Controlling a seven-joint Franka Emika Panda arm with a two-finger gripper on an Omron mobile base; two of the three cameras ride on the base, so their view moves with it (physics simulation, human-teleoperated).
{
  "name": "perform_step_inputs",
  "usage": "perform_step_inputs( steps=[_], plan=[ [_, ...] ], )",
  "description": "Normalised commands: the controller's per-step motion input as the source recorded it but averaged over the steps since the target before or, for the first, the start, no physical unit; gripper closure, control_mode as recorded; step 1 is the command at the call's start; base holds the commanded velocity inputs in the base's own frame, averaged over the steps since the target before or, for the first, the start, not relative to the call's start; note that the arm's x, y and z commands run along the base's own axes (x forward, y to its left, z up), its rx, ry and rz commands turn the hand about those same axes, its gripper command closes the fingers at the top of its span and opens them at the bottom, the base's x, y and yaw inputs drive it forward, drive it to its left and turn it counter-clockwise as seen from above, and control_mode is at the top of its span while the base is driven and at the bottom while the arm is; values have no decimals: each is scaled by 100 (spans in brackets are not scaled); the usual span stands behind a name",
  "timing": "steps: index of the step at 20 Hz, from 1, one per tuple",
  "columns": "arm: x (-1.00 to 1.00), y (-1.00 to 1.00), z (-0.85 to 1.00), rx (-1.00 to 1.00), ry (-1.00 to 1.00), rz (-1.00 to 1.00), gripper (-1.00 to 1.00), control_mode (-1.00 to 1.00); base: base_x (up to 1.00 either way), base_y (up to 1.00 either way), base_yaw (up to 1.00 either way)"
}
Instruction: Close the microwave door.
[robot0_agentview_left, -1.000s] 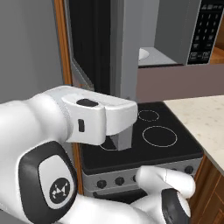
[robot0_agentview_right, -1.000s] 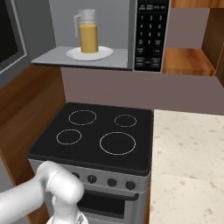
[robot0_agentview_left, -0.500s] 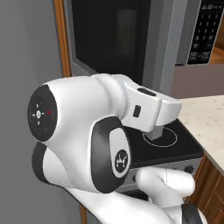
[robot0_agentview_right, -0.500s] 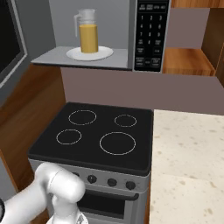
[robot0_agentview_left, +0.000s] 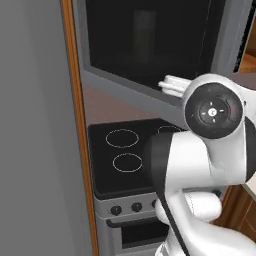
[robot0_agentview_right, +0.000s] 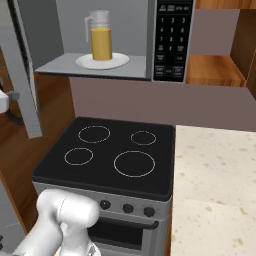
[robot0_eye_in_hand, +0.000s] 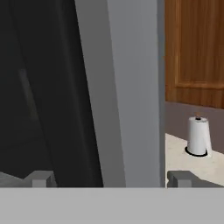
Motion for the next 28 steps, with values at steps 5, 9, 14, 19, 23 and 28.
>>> perform_step_inputs(
  steps=[5, 9, 14, 19, 23, 28],
  plan=[
    [100, -97, -8, 0, 0, 25, -100, -100, 0, 0, 0],
    [100, -78, -12, 0, 0, 17, -100, -100, 0, 0, 0],
    [100, -52, -2, 0, 3, 8, -100, -100, 0, 0, 0],
    [100, -28, 0, 0, 7, 1, -100, -100, 0, 0, 0],
    [100, -11, 0, 0, 6, 0, -100, -100, 0, 0, 0],
    [85, -10, 0, 0, 4, 0, -100, -100, 0, 0, 0]
  ],
)
